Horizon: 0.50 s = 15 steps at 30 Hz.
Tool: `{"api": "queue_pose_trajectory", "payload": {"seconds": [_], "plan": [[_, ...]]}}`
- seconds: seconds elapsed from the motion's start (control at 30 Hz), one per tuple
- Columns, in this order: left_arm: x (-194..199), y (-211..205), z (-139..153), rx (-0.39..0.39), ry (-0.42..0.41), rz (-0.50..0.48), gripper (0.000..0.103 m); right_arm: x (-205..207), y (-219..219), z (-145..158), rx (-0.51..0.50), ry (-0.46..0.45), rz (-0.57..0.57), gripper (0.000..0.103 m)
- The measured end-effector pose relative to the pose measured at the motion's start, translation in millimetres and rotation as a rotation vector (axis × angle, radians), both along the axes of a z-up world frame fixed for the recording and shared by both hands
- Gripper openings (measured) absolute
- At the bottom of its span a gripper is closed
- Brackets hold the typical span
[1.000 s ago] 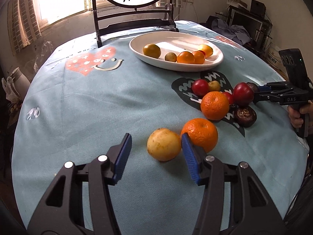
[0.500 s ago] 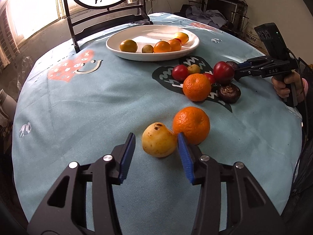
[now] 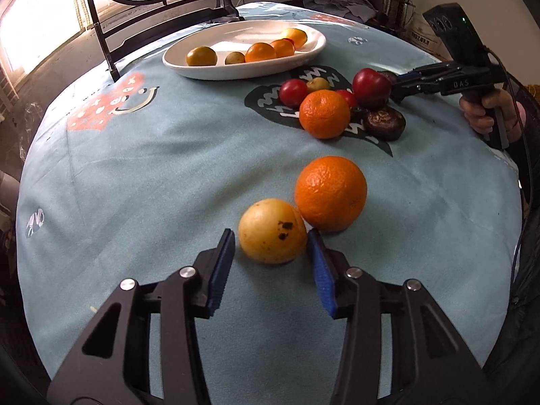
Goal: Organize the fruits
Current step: 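Grasp the yellow pear with the left tool while the right tool holds the passion fruit, then carry the passion fruit and pear over the plate and open both tools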
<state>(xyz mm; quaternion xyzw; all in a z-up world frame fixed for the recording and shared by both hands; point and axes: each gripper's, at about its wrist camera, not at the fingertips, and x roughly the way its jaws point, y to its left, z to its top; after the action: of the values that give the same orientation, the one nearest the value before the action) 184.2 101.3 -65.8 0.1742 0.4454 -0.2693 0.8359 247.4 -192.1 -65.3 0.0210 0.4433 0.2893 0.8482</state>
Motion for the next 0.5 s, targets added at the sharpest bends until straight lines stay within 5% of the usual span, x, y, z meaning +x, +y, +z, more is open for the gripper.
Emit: {"api": "queue_pose_trajectory", "payload": {"seconds": [0.3, 0.5], "plan": [[15.4, -15.3, 2.4, 0.024, -0.075, 0.040, 0.039, 0.0, -0.4, 0.0, 0.005, 0.003, 0.000, 0.046], [7.9, -7.1, 8.6, -0.031, -0.086, 0.111, 0.038, -0.4, -1.9, 1.0, 0.002, -0.003, -0.006, 0.045]]}}
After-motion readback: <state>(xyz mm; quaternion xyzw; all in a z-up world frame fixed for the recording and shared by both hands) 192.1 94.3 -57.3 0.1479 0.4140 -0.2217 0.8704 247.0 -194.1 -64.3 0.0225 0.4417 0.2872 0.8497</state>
